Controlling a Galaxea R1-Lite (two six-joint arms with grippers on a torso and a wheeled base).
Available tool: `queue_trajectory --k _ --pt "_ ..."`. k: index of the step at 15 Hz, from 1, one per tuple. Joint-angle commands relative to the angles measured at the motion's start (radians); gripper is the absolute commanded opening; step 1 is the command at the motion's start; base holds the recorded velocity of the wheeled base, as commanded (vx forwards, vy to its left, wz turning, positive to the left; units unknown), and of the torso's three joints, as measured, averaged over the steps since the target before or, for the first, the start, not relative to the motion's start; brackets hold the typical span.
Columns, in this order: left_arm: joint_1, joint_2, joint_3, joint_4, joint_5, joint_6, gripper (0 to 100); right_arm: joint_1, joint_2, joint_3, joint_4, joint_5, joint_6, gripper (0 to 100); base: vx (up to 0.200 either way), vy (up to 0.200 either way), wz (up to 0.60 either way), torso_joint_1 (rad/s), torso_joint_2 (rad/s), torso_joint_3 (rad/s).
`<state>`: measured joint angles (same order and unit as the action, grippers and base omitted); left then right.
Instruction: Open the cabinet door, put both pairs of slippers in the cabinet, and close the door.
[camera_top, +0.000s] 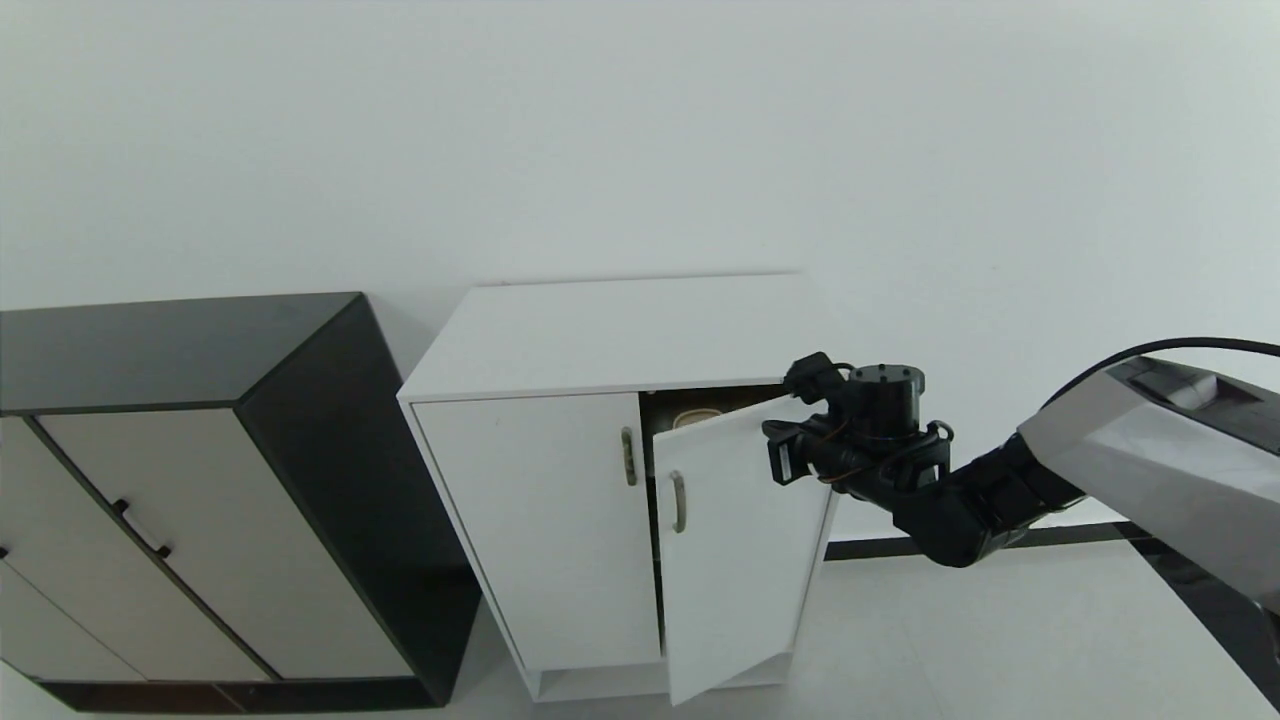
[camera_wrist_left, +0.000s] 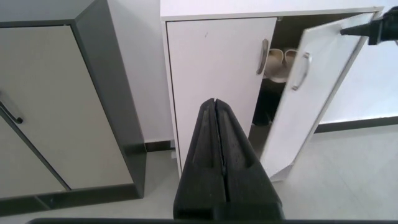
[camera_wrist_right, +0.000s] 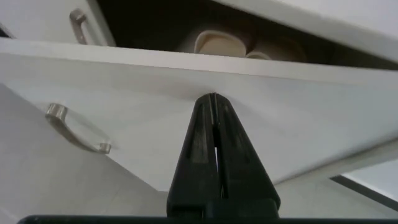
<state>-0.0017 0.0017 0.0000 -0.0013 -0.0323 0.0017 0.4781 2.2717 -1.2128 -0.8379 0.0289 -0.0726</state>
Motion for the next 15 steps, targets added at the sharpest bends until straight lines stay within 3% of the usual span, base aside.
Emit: queue_trajectory --k 1,15 --pt "0.000 0.000 0.000 0.000 0.000 0.000 0 -0.004 0.052 -0.047 0.002 -0.001 0.000 0 0.000 0.000 0.00 0.000 0.00 0.000" --pt "0.000 0.000 0.000 0.000 0.000 0.000 0 -0.027 0.094 -0.103 0.003 -0.027 0.002 0 0.000 0.000 0.00 0.000 0.00 0.000"
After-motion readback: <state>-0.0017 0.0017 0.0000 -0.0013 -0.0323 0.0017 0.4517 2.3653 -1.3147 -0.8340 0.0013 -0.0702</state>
